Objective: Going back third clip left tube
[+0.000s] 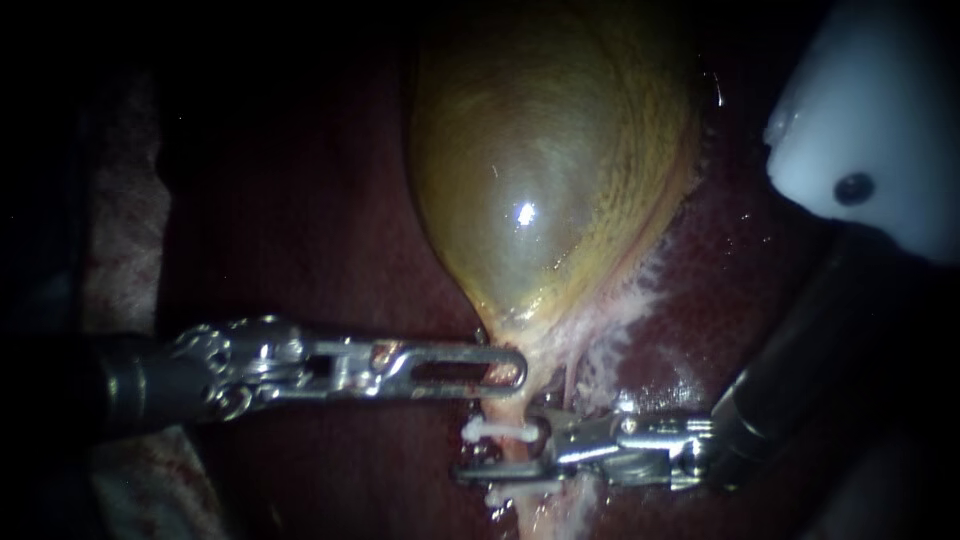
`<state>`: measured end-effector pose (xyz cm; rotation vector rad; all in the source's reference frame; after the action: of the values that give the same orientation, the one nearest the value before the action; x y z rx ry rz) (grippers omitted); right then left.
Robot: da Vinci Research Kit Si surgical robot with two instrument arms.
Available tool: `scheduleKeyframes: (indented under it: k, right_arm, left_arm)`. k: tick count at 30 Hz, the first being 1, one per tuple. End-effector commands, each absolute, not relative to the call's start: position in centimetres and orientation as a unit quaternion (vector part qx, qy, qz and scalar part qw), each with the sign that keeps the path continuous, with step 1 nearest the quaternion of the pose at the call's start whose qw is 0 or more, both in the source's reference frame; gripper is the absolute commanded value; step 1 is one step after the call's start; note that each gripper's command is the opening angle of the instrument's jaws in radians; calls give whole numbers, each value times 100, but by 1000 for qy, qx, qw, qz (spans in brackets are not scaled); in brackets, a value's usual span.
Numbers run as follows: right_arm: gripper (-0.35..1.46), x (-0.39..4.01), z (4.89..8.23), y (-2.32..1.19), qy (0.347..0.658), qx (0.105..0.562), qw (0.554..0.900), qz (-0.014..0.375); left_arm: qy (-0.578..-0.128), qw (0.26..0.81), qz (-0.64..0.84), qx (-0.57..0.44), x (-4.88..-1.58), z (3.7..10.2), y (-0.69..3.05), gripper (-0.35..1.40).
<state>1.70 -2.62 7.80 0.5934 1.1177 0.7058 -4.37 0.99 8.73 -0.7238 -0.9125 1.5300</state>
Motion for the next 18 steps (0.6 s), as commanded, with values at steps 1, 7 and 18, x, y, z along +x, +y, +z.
scheduleKeyframes:
  k: [1, 7, 18]
  right_arm:
    - [60, 168, 780, -262, 512, 272, 748, 323]
    - [59, 157, 778, -264, 510, 274, 750, 320]
    - [58, 136, 766, -263, 509, 275, 751, 319]
  left_arm:
    - [-389, 572, 653, -309, -437, 873, 99, -35]
    - [-389, 572, 653, -309, -437, 873, 99, -35]
    - [-389, 572, 653, -309, -437, 873, 99, -35]
